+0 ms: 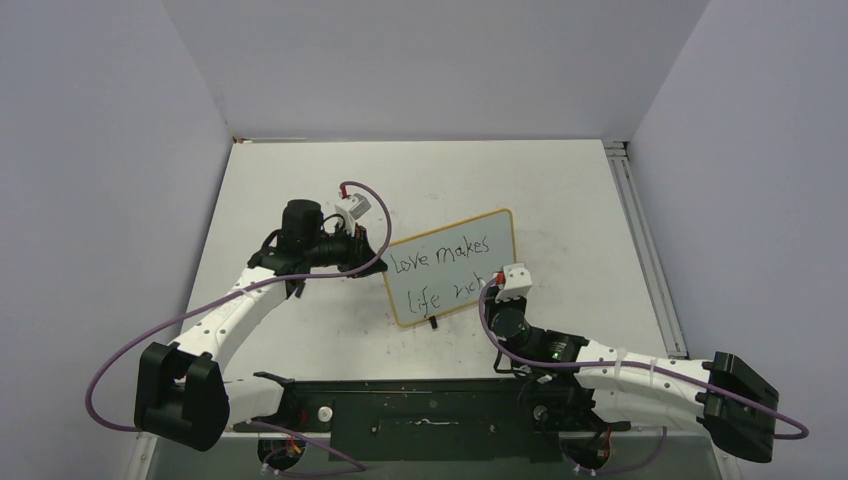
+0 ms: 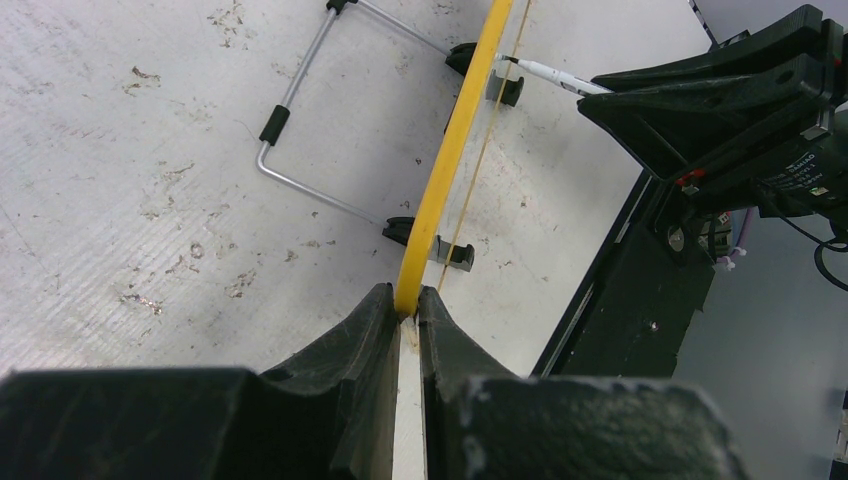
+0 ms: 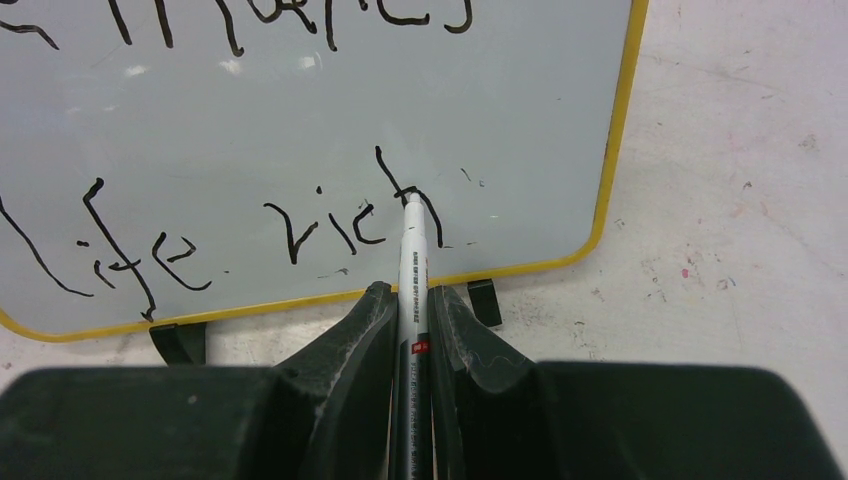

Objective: Write a sentence on the whiteboard

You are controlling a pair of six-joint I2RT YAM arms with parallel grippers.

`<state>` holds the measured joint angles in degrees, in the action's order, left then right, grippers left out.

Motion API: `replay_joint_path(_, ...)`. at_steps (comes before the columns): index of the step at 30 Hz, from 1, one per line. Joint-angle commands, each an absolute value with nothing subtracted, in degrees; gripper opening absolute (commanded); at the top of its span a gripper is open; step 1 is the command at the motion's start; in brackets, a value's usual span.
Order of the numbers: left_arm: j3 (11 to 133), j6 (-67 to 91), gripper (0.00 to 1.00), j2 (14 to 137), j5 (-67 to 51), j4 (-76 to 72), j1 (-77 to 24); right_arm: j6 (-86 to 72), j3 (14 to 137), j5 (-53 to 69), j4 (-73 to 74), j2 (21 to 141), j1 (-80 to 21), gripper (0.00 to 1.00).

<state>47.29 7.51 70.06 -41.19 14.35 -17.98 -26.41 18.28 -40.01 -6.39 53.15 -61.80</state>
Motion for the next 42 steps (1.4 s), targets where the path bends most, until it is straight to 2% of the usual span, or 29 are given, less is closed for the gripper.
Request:
replay_joint_path(1, 48.58, 7.82, 0.00, 69.21, -41.13, 13.71, -18.19, -27.46, 20.04, -41.99, -6.95, 53.46, -60.98, 0.05)
replay_joint_path(13, 48.69, 7.82, 0.00, 69.22, -41.06, 13.75, -18.19, -28.62, 19.84, -40.21, -5.58, 53.48, -60.58, 0.05)
replay_joint_path(25, 48.66, 8.00, 0.00, 69.08, -41.10, 13.71, -18.19, -31.80, 20.92, -42.05, 4.16, 47.72, -60.64, 0.05)
replay_joint_path(42, 48.69, 8.09, 0.00, 69.18, -41.17, 13.57, -18.19, -30.44, 19.95, -37.22, -2.40, 52.41, -56.59, 0.05)
